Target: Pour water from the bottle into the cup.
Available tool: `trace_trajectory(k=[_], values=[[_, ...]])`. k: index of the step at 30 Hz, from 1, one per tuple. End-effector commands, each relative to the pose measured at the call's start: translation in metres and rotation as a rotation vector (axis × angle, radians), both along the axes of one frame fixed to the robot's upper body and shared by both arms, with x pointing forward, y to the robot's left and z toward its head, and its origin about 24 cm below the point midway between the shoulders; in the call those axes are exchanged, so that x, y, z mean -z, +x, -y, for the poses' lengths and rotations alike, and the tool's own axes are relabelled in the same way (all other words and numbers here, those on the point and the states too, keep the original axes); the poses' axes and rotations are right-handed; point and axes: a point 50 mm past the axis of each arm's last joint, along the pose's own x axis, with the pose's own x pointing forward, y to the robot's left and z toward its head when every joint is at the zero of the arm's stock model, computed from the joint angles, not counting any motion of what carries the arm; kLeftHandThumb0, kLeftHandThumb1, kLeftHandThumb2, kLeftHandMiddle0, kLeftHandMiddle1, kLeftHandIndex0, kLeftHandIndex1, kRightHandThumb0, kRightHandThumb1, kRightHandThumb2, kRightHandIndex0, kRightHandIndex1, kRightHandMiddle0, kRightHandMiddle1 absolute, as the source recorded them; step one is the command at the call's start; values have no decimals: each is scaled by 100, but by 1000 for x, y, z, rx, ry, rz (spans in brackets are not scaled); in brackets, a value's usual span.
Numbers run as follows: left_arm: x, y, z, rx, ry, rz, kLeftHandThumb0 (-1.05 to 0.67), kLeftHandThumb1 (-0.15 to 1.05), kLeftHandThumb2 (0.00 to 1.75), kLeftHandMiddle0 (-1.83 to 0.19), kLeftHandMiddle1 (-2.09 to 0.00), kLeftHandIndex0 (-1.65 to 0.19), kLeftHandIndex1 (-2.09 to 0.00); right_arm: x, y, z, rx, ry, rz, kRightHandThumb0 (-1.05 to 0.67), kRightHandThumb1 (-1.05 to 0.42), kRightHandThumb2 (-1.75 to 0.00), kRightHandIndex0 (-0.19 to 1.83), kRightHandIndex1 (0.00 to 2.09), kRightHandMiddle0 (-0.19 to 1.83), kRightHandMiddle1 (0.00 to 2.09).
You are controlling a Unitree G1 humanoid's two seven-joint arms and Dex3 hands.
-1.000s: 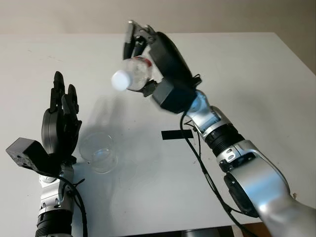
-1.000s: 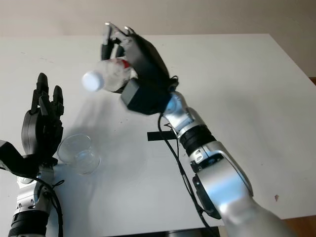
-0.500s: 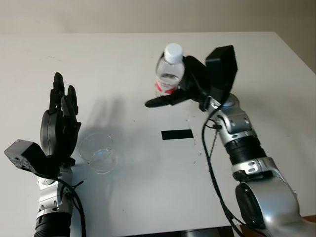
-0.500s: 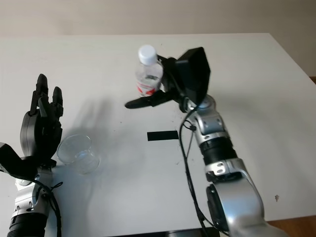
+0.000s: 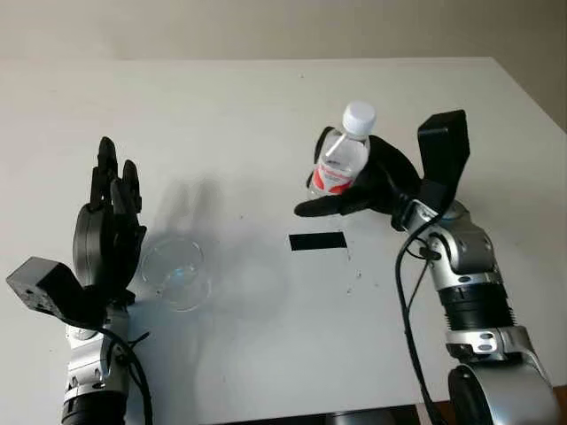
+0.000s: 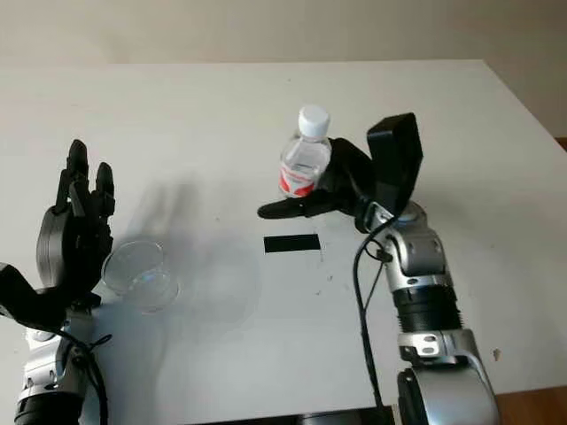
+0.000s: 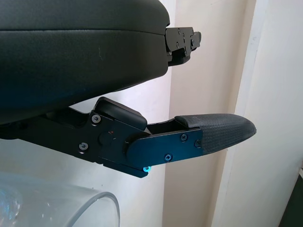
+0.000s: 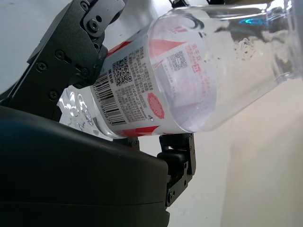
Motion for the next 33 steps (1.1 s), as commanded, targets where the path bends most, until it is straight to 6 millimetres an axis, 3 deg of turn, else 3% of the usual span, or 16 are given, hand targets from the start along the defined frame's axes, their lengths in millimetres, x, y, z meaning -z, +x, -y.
trace_trajectory(k=[1, 11, 22, 33], values=[[2, -3, 0, 0, -12, -5, -85, 105, 60, 8, 0, 11, 0, -3, -4, 5, 10, -2, 18, -25, -105, -20, 96, 209, 44, 209], [3, -4, -1, 13, -7, -5, -85, 105, 59, 10, 0, 13, 0, 13, -13, 1, 5, -17, -15, -25, -105, -21, 93, 209, 29, 209], [2, -9, 0, 9, 2, -12, -86, 105, 60, 10, 0, 12, 0, 30, -19, -3, 14, -7, -55, -24, -105, -20, 100, 209, 33, 209], [1, -14, -1, 20, 9, -12, -85, 105, 59, 10, 0, 13, 0, 47, -26, -10, -2, -13, -57, -24, -105, -21, 82, 209, 26, 209]])
